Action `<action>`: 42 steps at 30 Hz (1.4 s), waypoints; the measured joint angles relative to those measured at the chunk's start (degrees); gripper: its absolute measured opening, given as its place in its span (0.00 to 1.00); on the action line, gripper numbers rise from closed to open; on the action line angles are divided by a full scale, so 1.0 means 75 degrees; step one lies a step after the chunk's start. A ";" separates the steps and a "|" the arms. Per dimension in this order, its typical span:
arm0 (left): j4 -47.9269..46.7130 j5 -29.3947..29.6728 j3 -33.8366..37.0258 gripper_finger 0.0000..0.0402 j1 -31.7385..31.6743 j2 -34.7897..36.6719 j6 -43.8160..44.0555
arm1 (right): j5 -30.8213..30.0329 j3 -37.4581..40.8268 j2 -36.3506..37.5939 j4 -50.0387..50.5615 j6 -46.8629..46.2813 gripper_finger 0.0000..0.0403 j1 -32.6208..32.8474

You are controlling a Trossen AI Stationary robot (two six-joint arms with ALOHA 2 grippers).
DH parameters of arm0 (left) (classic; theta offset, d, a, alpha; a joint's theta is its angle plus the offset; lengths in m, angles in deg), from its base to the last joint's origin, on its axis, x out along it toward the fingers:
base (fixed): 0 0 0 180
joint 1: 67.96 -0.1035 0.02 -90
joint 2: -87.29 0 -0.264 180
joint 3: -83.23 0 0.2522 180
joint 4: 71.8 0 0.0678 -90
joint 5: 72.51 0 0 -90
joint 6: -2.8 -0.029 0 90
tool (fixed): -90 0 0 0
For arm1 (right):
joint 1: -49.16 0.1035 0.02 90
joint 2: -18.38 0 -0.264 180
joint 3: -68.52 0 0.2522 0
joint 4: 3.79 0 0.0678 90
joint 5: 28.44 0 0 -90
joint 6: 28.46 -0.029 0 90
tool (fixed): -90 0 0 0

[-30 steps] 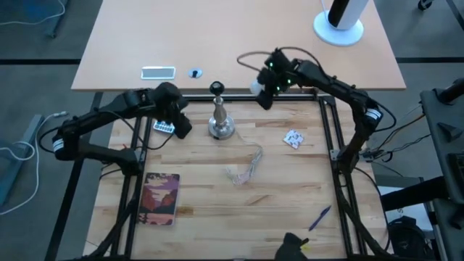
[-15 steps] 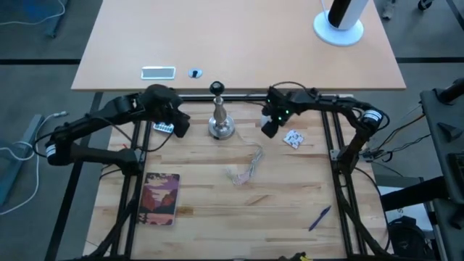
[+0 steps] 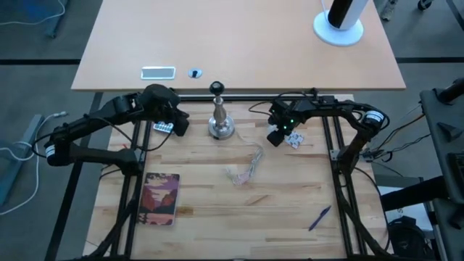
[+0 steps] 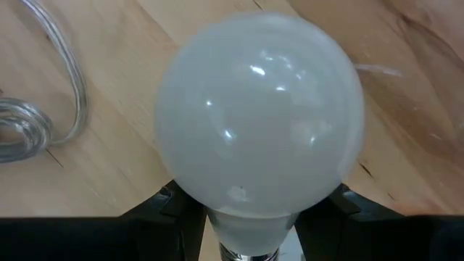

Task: Screw lightbulb
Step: Remove the lightbulb from the lamp

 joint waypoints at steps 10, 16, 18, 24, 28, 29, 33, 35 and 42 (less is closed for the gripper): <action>0.0027 0.0000 0.0000 0.00 0.0000 -0.0013 0.0144 | -0.0015 -0.0089 0.0013 -0.0108 0.0012 0.39 0.0003; 0.0024 0.0000 -0.0003 0.00 0.0000 -0.0031 0.0112 | 0.0024 -0.0132 0.0000 -0.0193 -0.0023 0.56 0.0006; 0.0024 0.0000 -0.0003 0.00 0.0000 -0.0031 0.0036 | 0.0032 -0.0132 -0.0001 -0.0219 -0.0025 0.59 0.0006; 0.0027 0.0032 -0.0003 0.00 0.0000 -0.0031 -0.0025 | 0.0019 -0.0204 -0.0004 -0.0234 -0.0202 0.56 0.0003; 0.0054 0.0035 -0.0003 0.00 0.0000 -0.0031 -0.0027 | -0.0020 -0.0483 0.0175 -0.0242 -0.0536 0.52 0.0000; 0.0062 0.0035 -0.0003 0.00 0.0000 -0.0031 -0.0027 | -0.0009 -0.0605 0.0250 -0.0223 -0.0548 0.52 0.0000; 0.0122 0.0035 -0.0003 0.00 0.0000 -0.0031 -0.0030 | -0.0012 -0.1188 0.0491 -0.0079 -0.0509 0.51 0.0000; 0.0217 0.0038 -0.0003 0.00 0.0000 -0.0031 -0.0030 | -0.0008 -0.1584 0.0637 -0.0094 -0.0453 0.52 0.0000; 0.1232 0.0029 -0.0007 0.00 -0.0003 -0.0028 -0.0123 | 0.0050 -0.3370 0.1028 -0.0084 0.0062 0.55 0.0000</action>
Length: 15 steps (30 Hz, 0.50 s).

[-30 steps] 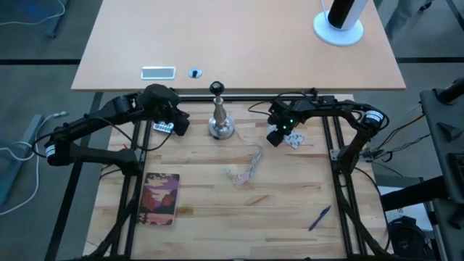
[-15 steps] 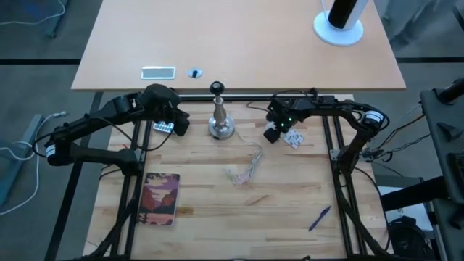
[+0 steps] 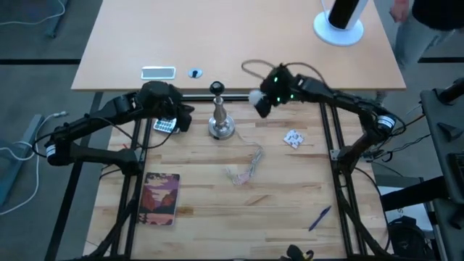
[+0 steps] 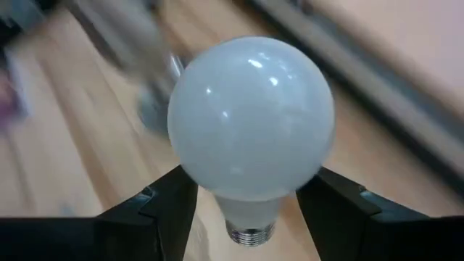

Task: Screw lightbulb
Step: Remove the lightbulb from the lamp, then return to Home Position

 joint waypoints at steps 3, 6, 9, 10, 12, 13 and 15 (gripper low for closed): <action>0.0071 -0.0319 -0.0080 0.00 0.0000 0.0192 -0.0395 | 0.0361 -0.0774 0.0259 -0.0044 0.0180 0.55 -0.0003; 0.0531 -0.0709 -0.0082 0.00 0.0003 0.0724 -0.0778 | 0.0712 -0.1074 0.0826 -0.0549 0.0475 0.54 -0.0002; 0.1189 -0.1192 0.0015 0.00 0.0000 0.1375 -0.1065 | 0.0854 -0.0940 0.1593 -0.0988 0.0594 0.51 0.0017; 0.1393 -0.1317 0.0065 0.00 0.0000 0.1601 -0.1070 | 0.0866 -0.0816 0.1858 -0.1024 0.0595 0.50 0.0017; 0.1748 -0.1501 0.0264 0.00 0.0003 0.2037 -0.0878 | 0.0866 -0.0508 0.2369 -0.1028 0.0504 0.49 0.0017; 0.1949 -0.1625 0.0406 0.00 0.0002 0.2258 -0.0685 | 0.0863 -0.0327 0.2617 -0.1091 0.0361 0.48 0.0017; 0.2531 -0.1821 0.0782 0.00 0.0006 0.2704 -0.0291 | 0.0848 0.0075 0.3149 -0.1296 0.0090 0.46 0.0031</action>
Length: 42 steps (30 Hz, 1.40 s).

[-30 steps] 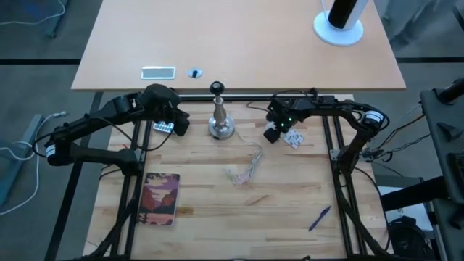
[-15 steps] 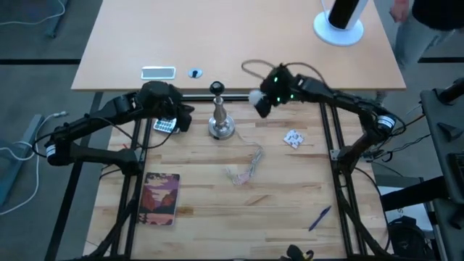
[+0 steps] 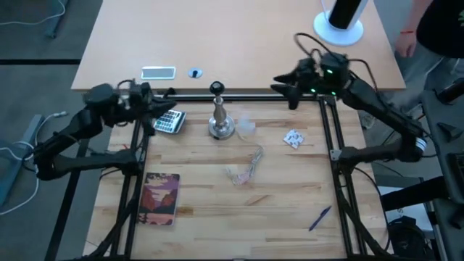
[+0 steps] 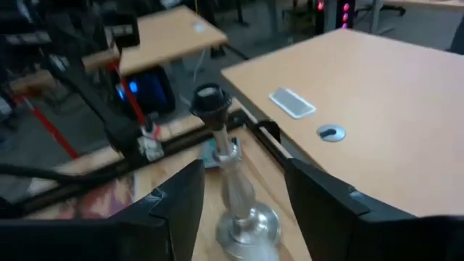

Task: Screw lightbulb
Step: Return to Home Position

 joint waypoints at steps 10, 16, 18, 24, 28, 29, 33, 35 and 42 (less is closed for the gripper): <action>0.2552 0.0122 0.2461 0.00 0.0003 0.1538 0.1332 | -0.1012 0.1673 0.1533 -0.1221 -0.1056 0.39 0.0050; 0.2672 0.0166 0.3305 0.00 0.0006 0.1736 0.2177 | -0.0949 0.2347 0.1714 -0.1094 -0.1681 0.36 0.0069; 0.2718 0.0169 0.3453 0.00 0.0003 0.1723 0.2388 | -0.0925 0.2564 0.1682 -0.1071 -0.1862 0.34 0.0099; 0.2602 -0.0419 0.3689 0.00 0.0003 0.1815 0.2404 | -0.0913 0.2855 0.1514 -0.0604 -0.1960 0.30 0.0211; 0.2509 -0.0997 0.3990 0.00 0.0003 0.2197 0.2302 | -0.0678 0.3058 0.1448 -0.0246 -0.1864 0.28 0.0399; 0.2544 -0.1073 0.4104 0.00 0.0003 0.2342 0.2257 | -0.0589 0.3143 0.1453 -0.0263 -0.1860 0.27 0.0456; 0.2530 -0.1180 0.4680 0.00 0.0003 0.3164 0.2051 | -0.0535 0.3458 0.1495 -0.0327 -0.1901 0.24 0.0709; 0.2533 -0.1175 0.5034 0.00 0.0003 0.3692 0.1992 | -0.0725 0.3623 0.1640 -0.0497 -0.2062 0.22 0.0792; 0.2585 -0.0823 0.6229 0.00 -0.0006 0.5286 0.2040 | -0.1742 0.4117 0.2717 -0.1269 -0.2721 0.13 0.0820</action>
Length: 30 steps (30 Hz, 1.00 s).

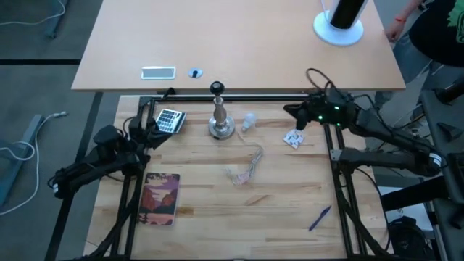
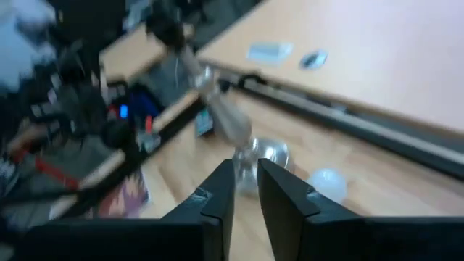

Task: Screw lightbulb
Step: Return to Home Position

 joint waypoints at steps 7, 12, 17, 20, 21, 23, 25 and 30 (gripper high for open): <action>0.0449 0.0053 0.0677 0.00 0.0000 -0.0238 0.0019 | -0.1073 0.0127 0.1301 -0.0101 -0.0111 0.05 -0.0001; 0.1248 0.0050 0.1027 0.00 0.0000 -0.0169 0.0335 | -0.1709 0.0436 0.2074 -0.0056 0.0006 0.01 0.0000; 0.1262 0.0053 0.1075 0.00 0.0000 -0.0162 0.0392 | -0.2005 0.1251 0.2951 -0.0194 -0.0232 0.00 0.0000; 0.1246 0.0056 0.1103 0.00 0.0000 -0.0208 0.0393 | -0.2000 0.1932 0.3416 -0.0731 -0.0565 0.00 0.0000; 0.1214 0.0056 0.1114 0.00 0.0000 -0.0237 0.0391 | -0.1992 0.2189 0.3570 -0.0978 -0.0645 0.00 0.0000; 0.1069 0.0056 0.1143 0.00 0.0000 -0.0279 0.0419 | -0.1998 0.2737 0.3838 -0.1542 -0.0814 0.00 0.0000; 0.1049 0.0056 0.1156 0.00 0.0000 -0.0349 0.0577 | -0.2004 0.3327 0.4075 -0.2307 -0.0947 0.00 0.0000; 0.1216 0.0056 0.1162 0.00 0.0000 -0.0442 0.0763 | -0.2364 0.4809 0.4618 -0.4489 -0.1503 0.00 0.0000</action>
